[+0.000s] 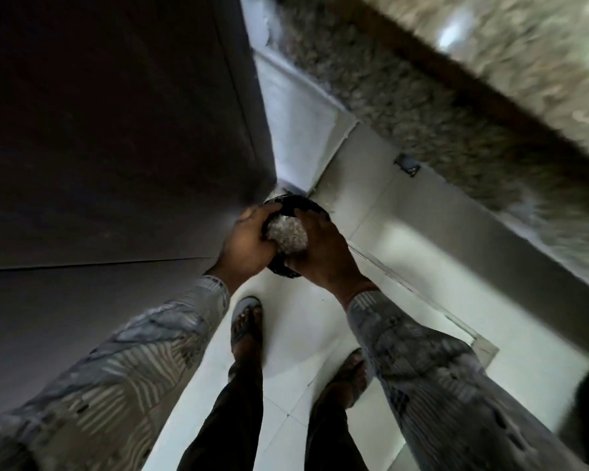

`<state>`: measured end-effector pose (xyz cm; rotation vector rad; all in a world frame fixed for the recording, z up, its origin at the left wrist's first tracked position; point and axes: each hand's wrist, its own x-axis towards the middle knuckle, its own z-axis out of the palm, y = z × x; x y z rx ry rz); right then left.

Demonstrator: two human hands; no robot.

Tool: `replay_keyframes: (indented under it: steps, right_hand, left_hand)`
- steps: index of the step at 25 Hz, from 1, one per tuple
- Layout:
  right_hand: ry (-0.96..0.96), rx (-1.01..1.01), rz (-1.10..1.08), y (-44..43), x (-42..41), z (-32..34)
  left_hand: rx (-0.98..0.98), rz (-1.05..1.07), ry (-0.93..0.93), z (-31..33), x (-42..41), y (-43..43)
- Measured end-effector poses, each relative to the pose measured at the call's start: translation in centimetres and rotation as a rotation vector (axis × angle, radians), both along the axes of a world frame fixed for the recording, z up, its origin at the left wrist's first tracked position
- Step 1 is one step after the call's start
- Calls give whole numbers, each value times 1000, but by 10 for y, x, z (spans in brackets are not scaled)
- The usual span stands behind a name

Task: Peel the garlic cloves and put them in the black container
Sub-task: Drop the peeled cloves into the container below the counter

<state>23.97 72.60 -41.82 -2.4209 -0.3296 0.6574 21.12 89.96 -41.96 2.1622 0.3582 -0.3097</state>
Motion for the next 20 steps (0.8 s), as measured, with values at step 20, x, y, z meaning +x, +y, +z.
replay_keyframes:
  steps: [20]
  right_hand:
    - [-337,-22,-705,-265,-206,413]
  left_hand:
    - [-41,-935,-283,416,-52,-266]
